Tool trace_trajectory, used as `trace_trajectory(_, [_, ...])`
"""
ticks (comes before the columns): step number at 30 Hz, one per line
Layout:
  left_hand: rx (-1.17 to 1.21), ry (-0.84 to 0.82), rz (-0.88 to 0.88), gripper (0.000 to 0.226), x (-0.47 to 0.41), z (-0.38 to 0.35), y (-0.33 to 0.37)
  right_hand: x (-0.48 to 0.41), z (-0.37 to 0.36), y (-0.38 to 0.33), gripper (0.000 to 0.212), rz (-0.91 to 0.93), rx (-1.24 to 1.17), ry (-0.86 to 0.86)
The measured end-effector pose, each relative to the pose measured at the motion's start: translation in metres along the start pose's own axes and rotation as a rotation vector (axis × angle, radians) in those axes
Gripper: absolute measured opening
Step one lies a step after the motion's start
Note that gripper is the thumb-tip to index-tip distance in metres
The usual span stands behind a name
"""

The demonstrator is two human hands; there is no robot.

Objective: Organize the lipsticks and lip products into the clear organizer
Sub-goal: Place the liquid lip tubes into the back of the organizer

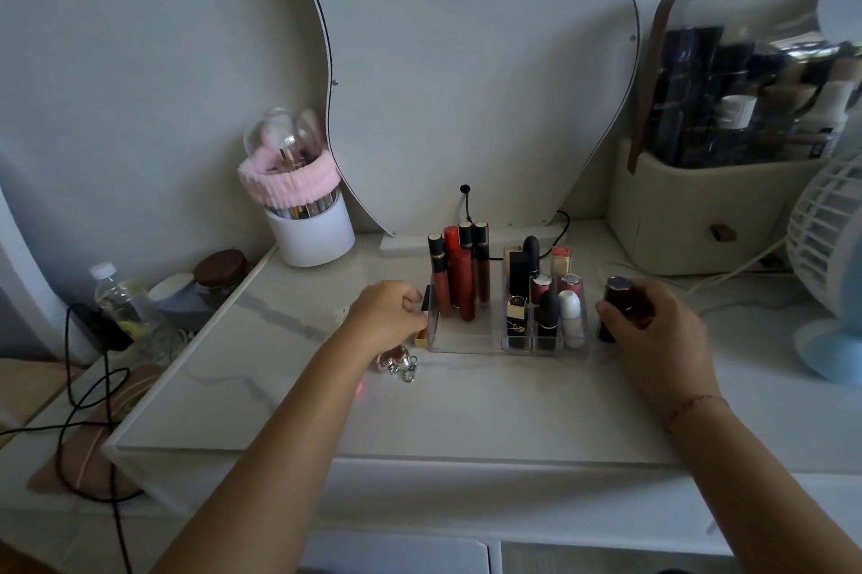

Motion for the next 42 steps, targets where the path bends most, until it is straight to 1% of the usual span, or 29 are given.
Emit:
trace_trajectory(3, [-0.026, -0.016, 0.022, 0.04, -0.007, 0.001, 0.004, 0.0, 0.0, -0.001, 0.023, 0.005, 0.005, 0.006])
trace_trajectory(8, [-0.025, -0.023, 0.023, 0.041, -0.013, 0.001, 0.008, 0.0, 0.0, 0.0, 0.025, 0.008, 0.013, 0.003])
trace_trajectory(13, [0.1, -0.164, 0.056, 0.051, -0.012, -0.007, 0.0, 0.0, -0.001, 0.0, 0.024, 0.006, 0.005, 0.005])
trace_trajectory(18, [0.079, -0.189, 0.075, 0.05, -0.012, -0.007, 0.0, 0.0, -0.001, 0.001, 0.024, 0.005, -0.001, 0.003])
trace_trajectory(20, [0.064, -0.167, 0.088, 0.05, -0.014, -0.006, -0.001, 0.0, 0.0, 0.0, 0.024, 0.001, -0.004, 0.007])
trace_trajectory(22, [0.006, -0.112, 0.111, 0.048, -0.015, -0.003, -0.006, 0.0, 0.0, 0.0, 0.024, 0.0, 0.0, 0.009])
trace_trajectory(25, [-0.142, -0.026, 0.123, 0.045, -0.013, 0.004, -0.014, 0.0, 0.001, 0.0, 0.025, 0.006, 0.009, 0.018])
trace_trajectory(28, [-0.315, -0.037, 0.117, 0.037, -0.005, 0.007, -0.015, 0.0, 0.0, 0.0, 0.025, 0.01, 0.009, 0.012])
trace_trajectory(29, [-0.35, -0.022, 0.12, 0.031, -0.004, 0.009, -0.014, 0.0, -0.001, 0.0, 0.025, 0.01, 0.01, 0.01])
trace_trajectory(30, [-0.347, 0.012, 0.128, 0.022, -0.003, 0.013, -0.012, 0.0, -0.001, 0.0, 0.025, 0.009, 0.011, 0.01])
trace_trajectory(32, [-0.239, 0.109, 0.134, 0.012, -0.001, 0.023, -0.01, 0.0, 0.0, 0.0, 0.024, 0.007, 0.012, 0.012])
trace_trajectory(35, [-0.056, 0.28, 0.088, 0.014, 0.0, 0.041, -0.008, 0.0, 0.0, 0.0, 0.025, 0.002, 0.002, 0.01])
trace_trajectory(36, [-0.021, 0.29, 0.083, 0.014, 0.0, 0.044, -0.011, 0.0, 0.0, 0.0, 0.025, 0.001, 0.0, 0.008])
trace_trajectory(37, [-0.008, 0.263, 0.092, 0.01, 0.001, 0.043, -0.014, 0.0, 0.0, 0.0, 0.025, 0.001, -0.002, 0.005])
trace_trajectory(38, [-0.026, 0.211, 0.11, 0.01, 0.002, 0.039, -0.017, 0.0, -0.001, 0.0, 0.026, 0.001, -0.003, 0.003])
trace_trajectory(40, [-0.121, 0.109, 0.134, 0.021, 0.003, 0.025, -0.023, 0.0, -0.001, -0.001, 0.026, 0.005, -0.003, 0.002])
trace_trajectory(42, [-0.156, 0.106, 0.12, 0.013, 0.005, 0.018, -0.023, 0.0, -0.001, -0.001, 0.025, 0.004, -0.005, -0.001])
Point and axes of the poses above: each hand's wrist, its own x-axis away from the middle knuckle, its own z-axis out of the back of the hand, y = z × x, the point moved 7 cm from there along -x, towards the middle knuckle, and after that the axes turned 4 degrees about y, right-handed, at the moved point
